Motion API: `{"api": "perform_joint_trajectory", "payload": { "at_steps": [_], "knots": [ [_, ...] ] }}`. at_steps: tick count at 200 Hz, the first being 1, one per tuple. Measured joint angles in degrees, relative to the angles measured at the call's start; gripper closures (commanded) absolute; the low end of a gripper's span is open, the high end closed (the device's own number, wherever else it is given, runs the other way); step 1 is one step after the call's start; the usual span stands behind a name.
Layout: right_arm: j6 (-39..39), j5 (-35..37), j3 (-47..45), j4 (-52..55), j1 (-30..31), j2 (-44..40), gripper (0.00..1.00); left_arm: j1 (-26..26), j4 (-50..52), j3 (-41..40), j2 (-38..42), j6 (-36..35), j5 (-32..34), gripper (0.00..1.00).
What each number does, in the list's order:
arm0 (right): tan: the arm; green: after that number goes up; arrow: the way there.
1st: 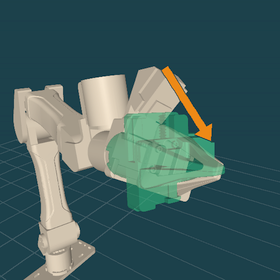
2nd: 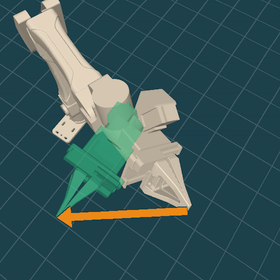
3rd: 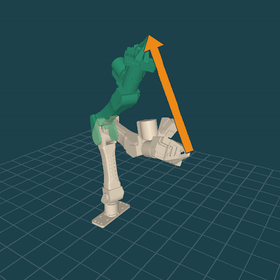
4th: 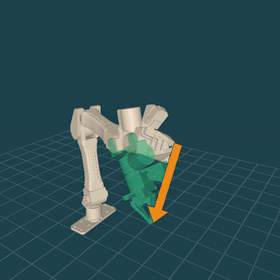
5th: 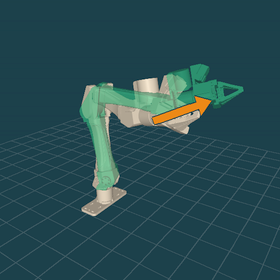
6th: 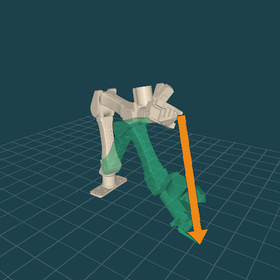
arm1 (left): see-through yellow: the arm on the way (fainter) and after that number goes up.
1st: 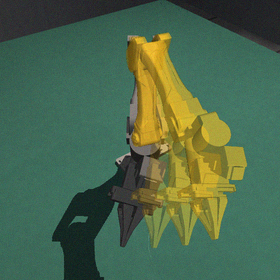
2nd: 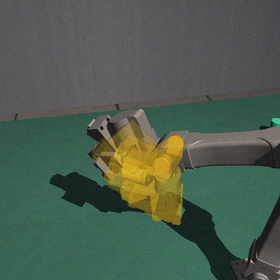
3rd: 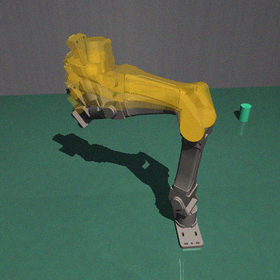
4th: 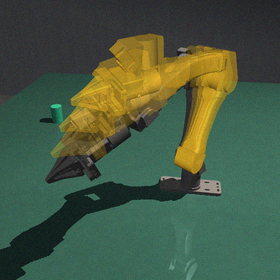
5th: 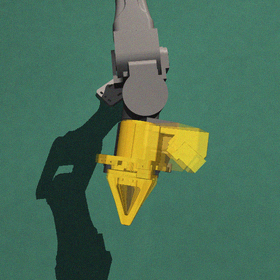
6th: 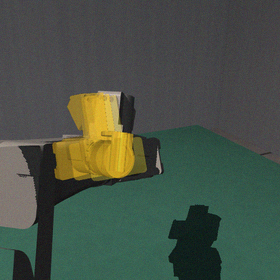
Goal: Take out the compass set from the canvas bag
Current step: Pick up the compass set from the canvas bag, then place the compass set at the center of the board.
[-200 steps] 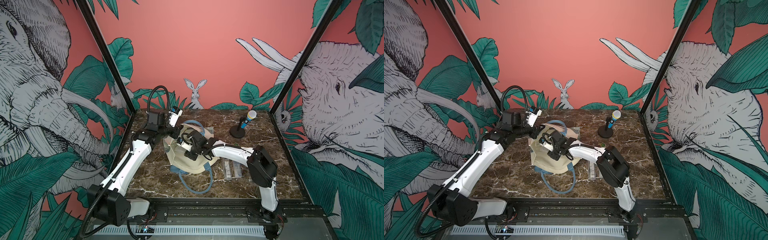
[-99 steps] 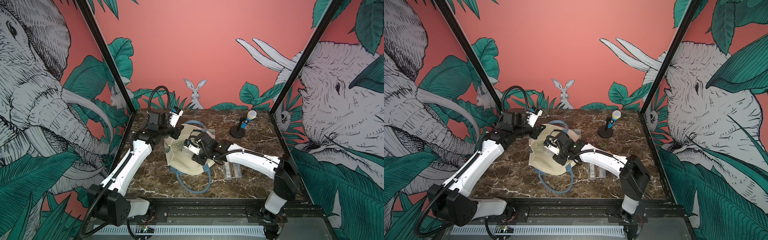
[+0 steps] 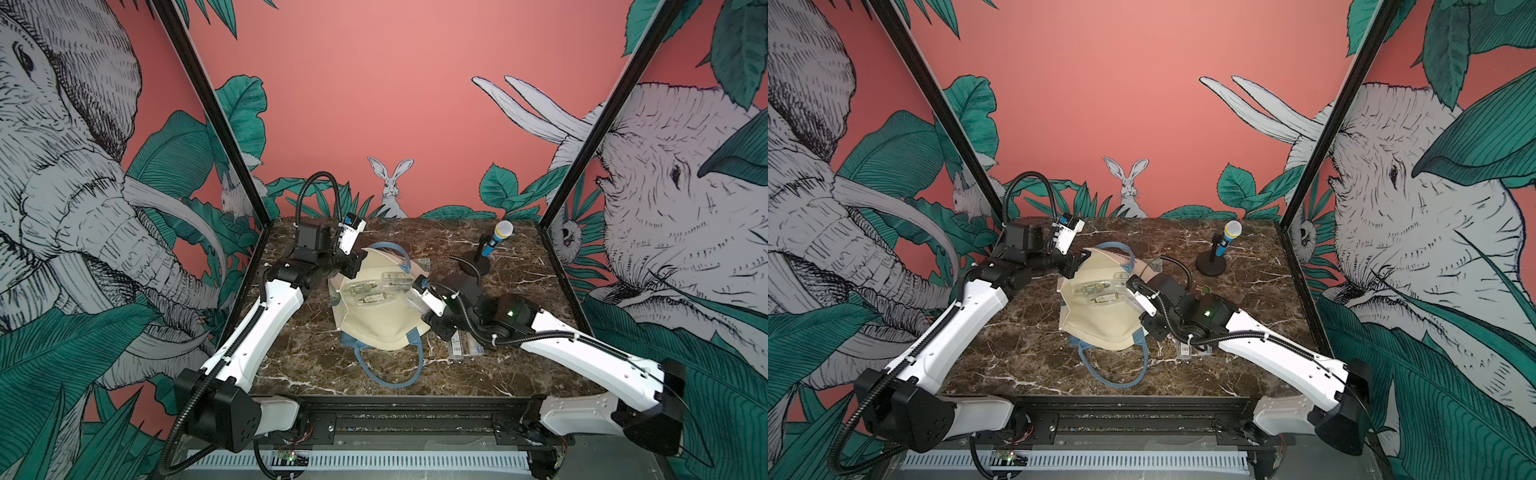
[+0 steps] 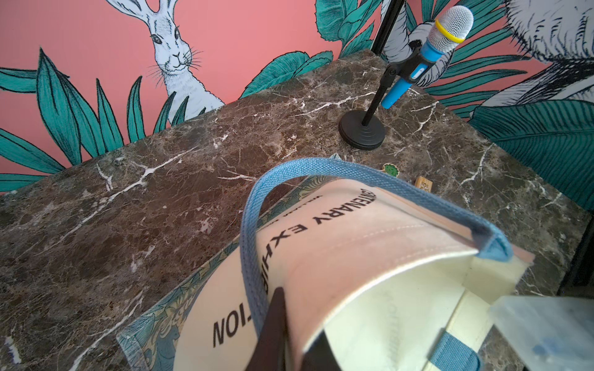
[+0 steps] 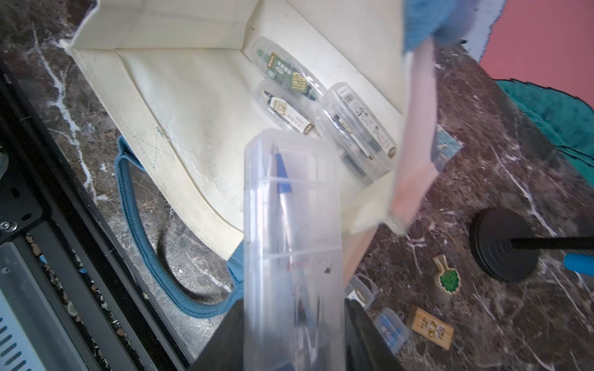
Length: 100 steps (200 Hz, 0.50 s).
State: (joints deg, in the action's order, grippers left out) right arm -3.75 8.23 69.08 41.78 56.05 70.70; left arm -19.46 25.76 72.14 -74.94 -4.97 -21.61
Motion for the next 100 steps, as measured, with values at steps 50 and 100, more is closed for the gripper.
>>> {"api": "perform_joint_trajectory", "payload": {
  "at_steps": [50, 100],
  "knots": [
    [-8.0, 6.6, -4.9, 5.8, -4.6, -8.7, 0.75, 0.0, 0.1, 0.0, 0.0, 0.0, 0.0, 1.0],
    [-17.7, 7.0, -16.9, 4.9, -17.4, -12.7, 0.72, 0.0, 0.0, 0.0, 0.0, 0.0, 0.0, 1.0]
  ]
}}
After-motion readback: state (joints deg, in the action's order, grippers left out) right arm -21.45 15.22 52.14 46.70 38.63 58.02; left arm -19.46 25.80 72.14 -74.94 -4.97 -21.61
